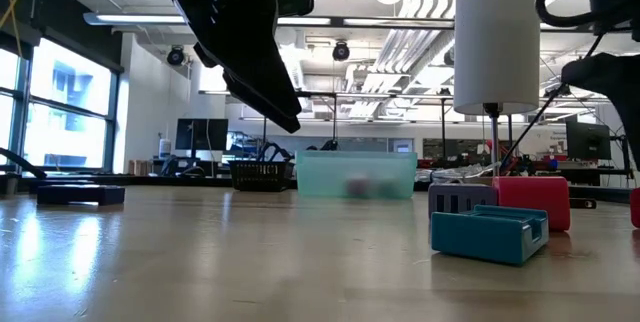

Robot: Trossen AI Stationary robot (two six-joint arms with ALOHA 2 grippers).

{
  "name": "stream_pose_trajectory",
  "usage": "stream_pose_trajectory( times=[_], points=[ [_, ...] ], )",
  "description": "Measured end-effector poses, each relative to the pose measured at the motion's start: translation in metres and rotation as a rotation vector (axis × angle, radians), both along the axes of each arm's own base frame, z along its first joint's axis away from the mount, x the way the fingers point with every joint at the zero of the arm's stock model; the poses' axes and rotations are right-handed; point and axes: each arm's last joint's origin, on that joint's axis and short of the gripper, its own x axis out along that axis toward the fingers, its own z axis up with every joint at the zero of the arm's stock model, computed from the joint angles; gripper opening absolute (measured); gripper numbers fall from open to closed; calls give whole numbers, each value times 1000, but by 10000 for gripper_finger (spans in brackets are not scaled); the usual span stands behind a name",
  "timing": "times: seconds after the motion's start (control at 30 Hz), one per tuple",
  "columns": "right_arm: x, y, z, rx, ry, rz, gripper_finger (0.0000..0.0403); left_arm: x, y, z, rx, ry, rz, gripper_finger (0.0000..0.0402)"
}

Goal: Pick & Place Office items
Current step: Put the red charger adapter into the green bin

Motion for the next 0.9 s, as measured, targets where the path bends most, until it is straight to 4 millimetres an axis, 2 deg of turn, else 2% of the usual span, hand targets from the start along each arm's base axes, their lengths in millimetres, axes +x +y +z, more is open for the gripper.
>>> stream_pose_trajectory(
  times=[0.67,0.9],
  points=[
    [0,-1,-8,12,-37,30,270,0,0,0,0,0,0,283],
    [2,2,-22,-21,14,36,270,0,0,0,0,0,0,283]
  ],
)
